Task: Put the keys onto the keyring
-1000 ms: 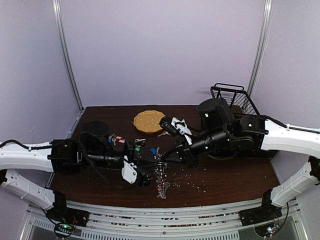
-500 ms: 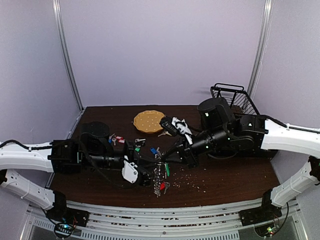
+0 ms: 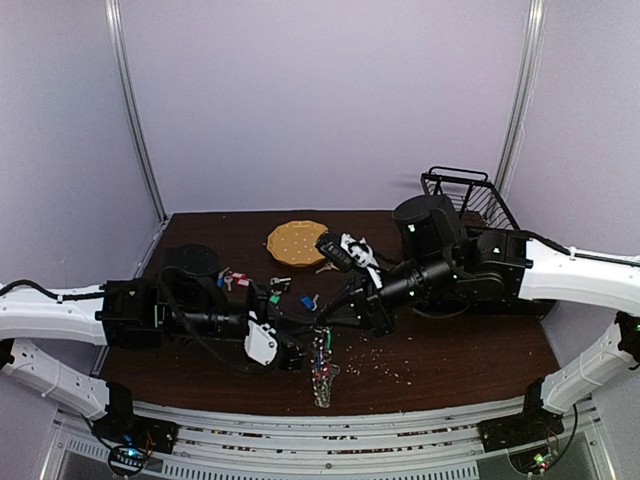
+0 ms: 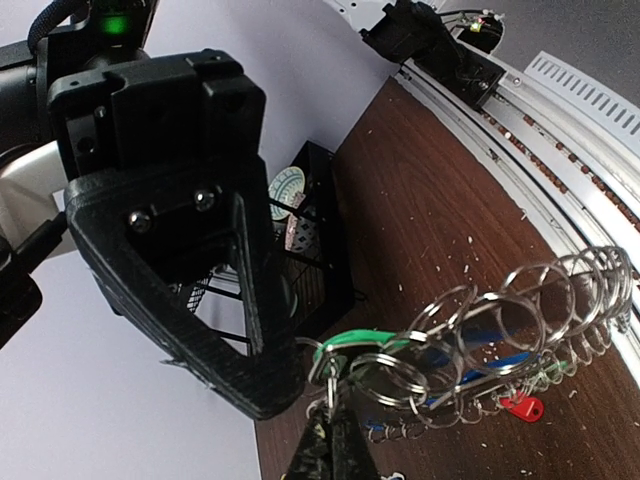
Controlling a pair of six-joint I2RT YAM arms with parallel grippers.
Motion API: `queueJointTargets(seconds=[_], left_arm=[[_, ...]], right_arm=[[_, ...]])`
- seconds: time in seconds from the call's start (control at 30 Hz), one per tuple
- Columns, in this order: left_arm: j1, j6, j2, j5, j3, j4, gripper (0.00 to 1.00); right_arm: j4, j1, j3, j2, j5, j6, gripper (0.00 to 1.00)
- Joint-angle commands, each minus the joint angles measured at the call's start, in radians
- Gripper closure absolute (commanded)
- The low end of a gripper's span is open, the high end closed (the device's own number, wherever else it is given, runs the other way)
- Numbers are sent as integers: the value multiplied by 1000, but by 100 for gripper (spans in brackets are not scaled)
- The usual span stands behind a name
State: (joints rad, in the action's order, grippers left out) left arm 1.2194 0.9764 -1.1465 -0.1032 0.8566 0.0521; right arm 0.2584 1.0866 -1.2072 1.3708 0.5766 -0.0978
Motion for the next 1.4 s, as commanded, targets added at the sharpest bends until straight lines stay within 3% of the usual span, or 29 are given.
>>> queueJointTargets(seconds=[0.0, 0.8, 1.03, 1.37], left_arm=[[0, -48, -2, 33, 0, -117, 100], [0, -297, 7, -17, -71, -265, 100], [0, -344, -56, 67, -22, -242, 100], [0, -345, -78, 186, -40, -283, 100]], right_arm=[[-45, 3, -17, 9, 40, -34, 100], [-122, -105, 82, -115, -18, -93, 100], [-182, -93, 80, -76, 17, -132, 100], [-126, -70, 34, -18, -11, -129, 100]])
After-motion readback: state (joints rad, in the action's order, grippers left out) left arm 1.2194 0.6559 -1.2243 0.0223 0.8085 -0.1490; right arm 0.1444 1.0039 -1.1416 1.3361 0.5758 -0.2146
